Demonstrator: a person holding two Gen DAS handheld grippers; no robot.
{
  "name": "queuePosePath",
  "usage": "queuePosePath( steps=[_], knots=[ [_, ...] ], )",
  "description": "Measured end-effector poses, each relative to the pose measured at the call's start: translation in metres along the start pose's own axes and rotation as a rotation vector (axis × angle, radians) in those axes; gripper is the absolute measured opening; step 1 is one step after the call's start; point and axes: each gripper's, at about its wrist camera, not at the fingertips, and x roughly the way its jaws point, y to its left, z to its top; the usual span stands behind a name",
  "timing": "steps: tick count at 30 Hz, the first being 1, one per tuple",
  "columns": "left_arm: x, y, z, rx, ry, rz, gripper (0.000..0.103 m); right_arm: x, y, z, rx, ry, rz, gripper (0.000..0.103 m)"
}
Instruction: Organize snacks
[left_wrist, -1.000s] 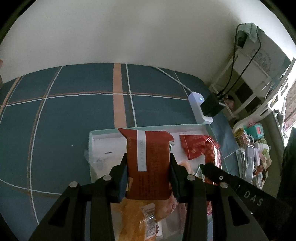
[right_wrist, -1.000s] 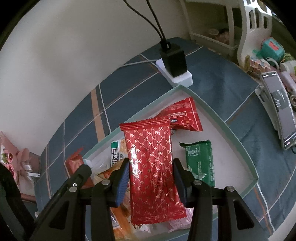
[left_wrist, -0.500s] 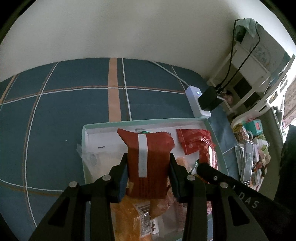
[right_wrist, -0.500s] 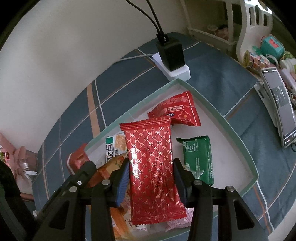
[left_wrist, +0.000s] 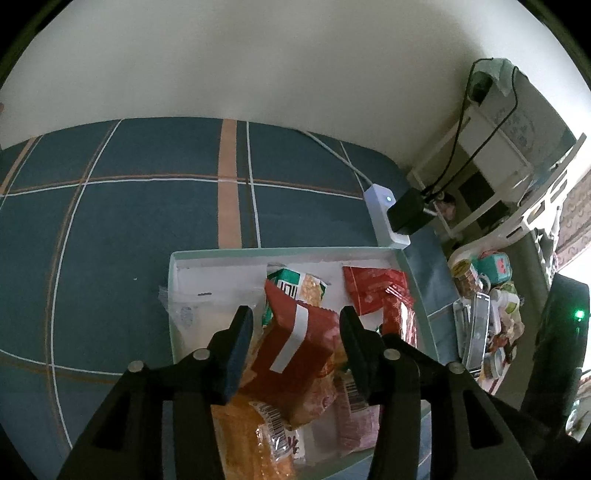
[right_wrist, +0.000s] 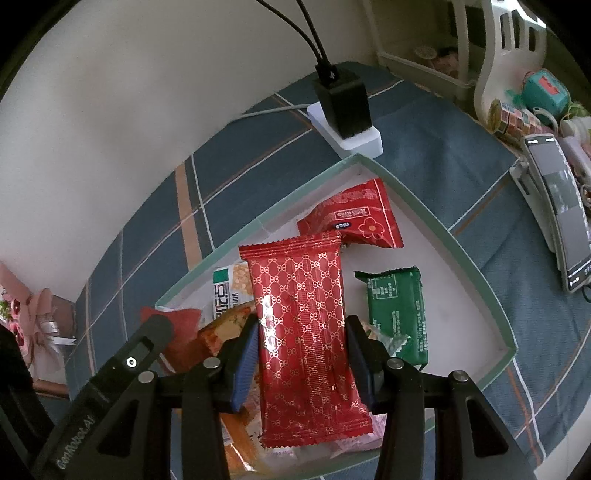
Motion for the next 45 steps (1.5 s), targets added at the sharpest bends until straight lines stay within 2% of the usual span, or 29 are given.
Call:
queuePosePath(
  steps=[6,9,12,13,14,16,20,22,25,27,31,45],
  knots=[
    [-0.009,0.008,0.003,-0.038,0.015,0.060,0.050,-0.001,0.001,0.000,-0.013,0.000,-0.001,0.049],
    [-0.013,0.012,0.003,-0.041,0.025,0.120,0.058,0.002,0.002,-0.001,-0.019,0.009,-0.005,0.049],
    [-0.014,0.016,0.004,-0.044,0.033,0.169,0.059,0.003,0.004,-0.001,-0.030,0.009,-0.010,0.062],
    [-0.015,0.018,0.004,-0.049,0.035,0.176,0.060,0.003,0.005,-0.001,-0.034,0.006,-0.011,0.071],
    [-0.014,0.021,0.003,-0.060,0.038,0.183,0.061,0.002,0.006,-0.001,-0.038,0.002,-0.012,0.075],
    [-0.014,0.026,0.003,-0.078,0.045,0.194,0.067,0.002,0.008,-0.002,-0.047,0.002,-0.018,0.076],
    [-0.012,0.037,0.001,-0.116,0.061,0.236,0.080,0.004,0.011,-0.004,-0.071,0.003,-0.045,0.088],
    [-0.011,0.044,0.000,-0.140,0.067,0.274,0.089,0.004,0.013,-0.004,-0.084,0.000,-0.062,0.092],
    [-0.009,0.052,-0.002,-0.156,0.069,0.344,0.095,0.004,0.015,-0.005,-0.099,-0.012,-0.082,0.103],
    [-0.008,0.057,-0.005,-0.152,0.068,0.395,0.100,0.003,0.016,-0.005,-0.109,-0.018,-0.091,0.103],
    [-0.006,0.063,-0.005,-0.157,0.070,0.445,0.101,0.004,0.017,-0.005,-0.118,-0.020,-0.103,0.103],
    [-0.010,0.065,-0.009,-0.142,0.089,0.480,0.101,-0.008,0.025,-0.009,-0.143,-0.035,-0.120,0.103]
  ],
)
